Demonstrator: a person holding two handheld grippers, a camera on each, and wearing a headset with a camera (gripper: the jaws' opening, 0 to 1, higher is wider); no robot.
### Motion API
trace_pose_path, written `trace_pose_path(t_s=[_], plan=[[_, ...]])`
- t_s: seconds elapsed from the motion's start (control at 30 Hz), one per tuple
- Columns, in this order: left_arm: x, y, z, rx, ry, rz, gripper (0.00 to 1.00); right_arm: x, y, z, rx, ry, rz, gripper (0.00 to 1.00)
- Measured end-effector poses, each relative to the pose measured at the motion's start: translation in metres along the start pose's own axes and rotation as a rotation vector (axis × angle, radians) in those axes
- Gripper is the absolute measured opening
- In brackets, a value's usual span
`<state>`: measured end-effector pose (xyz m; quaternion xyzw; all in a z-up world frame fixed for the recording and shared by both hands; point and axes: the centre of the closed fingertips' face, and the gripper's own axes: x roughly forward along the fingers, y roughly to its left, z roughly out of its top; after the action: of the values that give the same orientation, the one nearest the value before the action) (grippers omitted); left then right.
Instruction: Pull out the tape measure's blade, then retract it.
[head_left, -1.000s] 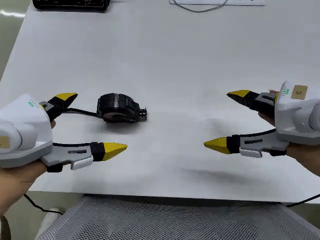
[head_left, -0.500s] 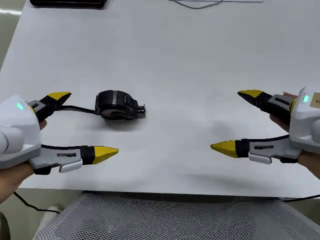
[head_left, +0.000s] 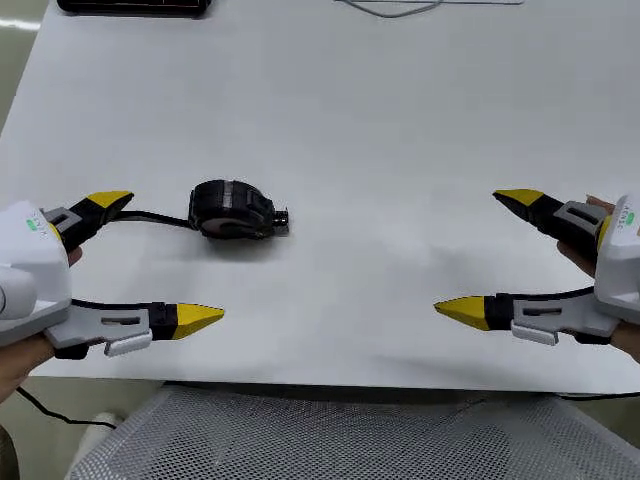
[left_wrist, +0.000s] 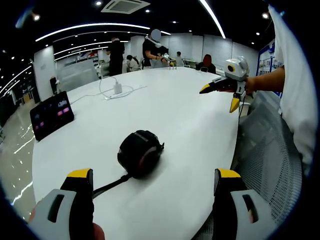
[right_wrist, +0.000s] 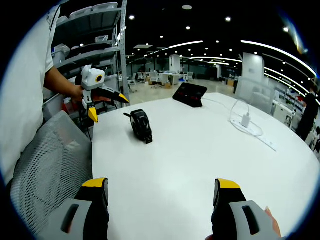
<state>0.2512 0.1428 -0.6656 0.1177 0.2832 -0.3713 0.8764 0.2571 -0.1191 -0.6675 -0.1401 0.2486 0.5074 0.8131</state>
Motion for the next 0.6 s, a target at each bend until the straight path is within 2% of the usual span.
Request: trace_pose_path(t_s=[0.6], plan=[[-0.0025,-0.0003,-0.0042,0.030,0.012,-0.003,0.99,-0.0028,0.0002,-0.0101,-0.047,0.054,0.007,0.86]])
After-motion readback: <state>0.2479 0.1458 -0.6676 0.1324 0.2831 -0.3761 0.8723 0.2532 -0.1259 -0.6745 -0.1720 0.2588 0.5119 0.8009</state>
